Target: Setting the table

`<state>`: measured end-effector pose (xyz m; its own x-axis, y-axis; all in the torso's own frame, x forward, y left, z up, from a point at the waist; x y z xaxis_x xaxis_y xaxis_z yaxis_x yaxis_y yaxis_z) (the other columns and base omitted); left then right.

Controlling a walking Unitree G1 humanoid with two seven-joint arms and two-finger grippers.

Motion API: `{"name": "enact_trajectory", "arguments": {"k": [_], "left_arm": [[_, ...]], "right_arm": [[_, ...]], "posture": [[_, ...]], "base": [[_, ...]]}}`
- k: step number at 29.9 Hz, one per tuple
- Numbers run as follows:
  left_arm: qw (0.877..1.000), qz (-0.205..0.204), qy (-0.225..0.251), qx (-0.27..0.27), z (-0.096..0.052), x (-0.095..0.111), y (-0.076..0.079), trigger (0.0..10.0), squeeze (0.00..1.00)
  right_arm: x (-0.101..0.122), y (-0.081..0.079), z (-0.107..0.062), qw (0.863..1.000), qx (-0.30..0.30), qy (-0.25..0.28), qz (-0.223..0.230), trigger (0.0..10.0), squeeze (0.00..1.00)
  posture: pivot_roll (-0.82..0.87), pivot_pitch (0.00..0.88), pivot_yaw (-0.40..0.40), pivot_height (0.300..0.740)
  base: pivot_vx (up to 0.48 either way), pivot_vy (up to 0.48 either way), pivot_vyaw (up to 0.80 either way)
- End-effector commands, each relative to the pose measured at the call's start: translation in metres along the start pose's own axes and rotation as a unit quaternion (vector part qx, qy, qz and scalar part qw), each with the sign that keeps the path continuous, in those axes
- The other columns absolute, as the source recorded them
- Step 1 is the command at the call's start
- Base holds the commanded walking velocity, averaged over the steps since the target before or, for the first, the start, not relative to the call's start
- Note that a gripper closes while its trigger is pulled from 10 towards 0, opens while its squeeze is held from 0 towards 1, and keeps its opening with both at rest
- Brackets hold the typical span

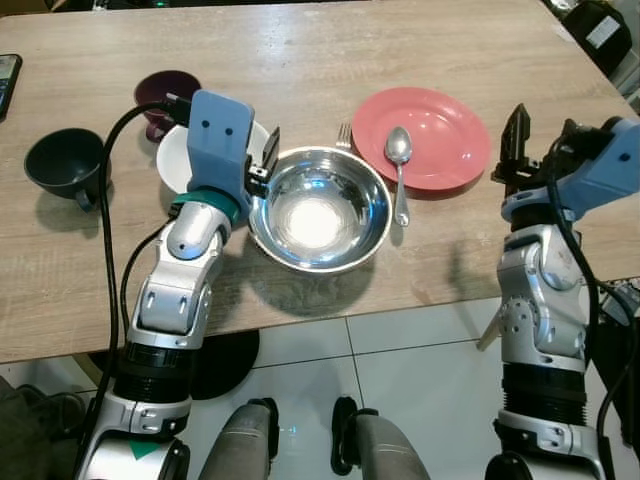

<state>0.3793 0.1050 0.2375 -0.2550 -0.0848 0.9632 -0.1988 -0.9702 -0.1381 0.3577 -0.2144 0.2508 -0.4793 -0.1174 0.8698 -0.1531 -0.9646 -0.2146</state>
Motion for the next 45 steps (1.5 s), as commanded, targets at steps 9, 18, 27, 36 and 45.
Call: {"name": "enact_trajectory", "arguments": {"k": [9, 18, 27, 36, 45], "left_arm": [[1.0, -0.004, 0.003, -0.008, 0.0058, -0.0009, 0.0063, 10.0, 0.0], [1.0, -0.003, 0.0, -0.004, 0.0054, -0.0034, 0.0045, 10.0, 0.0], [1.0, -0.004, 0.001, -0.003, 0.0055, -0.0035, 0.0047, 10.0, 0.0], [1.0, -0.005, 0.002, -0.003, 0.0059, -0.0038, 0.0047, 10.0, 0.0], [1.0, -0.004, 0.002, -0.004, 0.0064, -0.0038, 0.004, 10.0, 0.0]], "right_arm": [[-0.0053, 0.0057, -0.0042, 1.0, -0.007, -0.01, -0.015, 10.0, 0.0], [-0.0074, 0.0068, -0.0065, 1.0, -0.009, -0.016, -0.017, 10.0, 0.0], [-0.0073, 0.0063, -0.0056, 1.0, -0.009, -0.016, -0.017, 10.0, 0.0], [-0.0074, 0.0065, -0.0054, 1.0, -0.009, -0.017, -0.019, 10.0, 0.0], [-0.0076, 0.0058, -0.0054, 1.0, -0.01, -0.016, -0.018, 10.0, 0.0]], "posture": [[0.16, 0.089, 0.054, 0.74], [0.16, 0.112, 0.049, 0.74], [0.16, 0.116, 0.044, 0.74], [0.16, 0.117, 0.045, 0.74], [0.16, 0.115, 0.048, 0.74]], "base": [[0.0, 0.0, 0.0], [0.0, 0.0, 0.0], [0.0, 0.0, 0.0], [0.0, 0.0, 0.0], [0.0, 0.0, 0.0]]}}
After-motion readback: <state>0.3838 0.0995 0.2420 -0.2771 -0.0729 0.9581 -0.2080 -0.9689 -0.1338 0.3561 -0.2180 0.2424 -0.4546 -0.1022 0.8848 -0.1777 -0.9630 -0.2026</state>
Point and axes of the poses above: a point about 5 cm out from each wrist's last joint towards the gripper, its own z axis pointing out of the wrist towards the gripper, its own x axis along the axis of the wrist's last joint, y = z × x, the point moved 5 cm from there along z, pointing out of the wrist towards the gripper, and after that the axes turned 1 degree about -z, right-handed, at the moved point
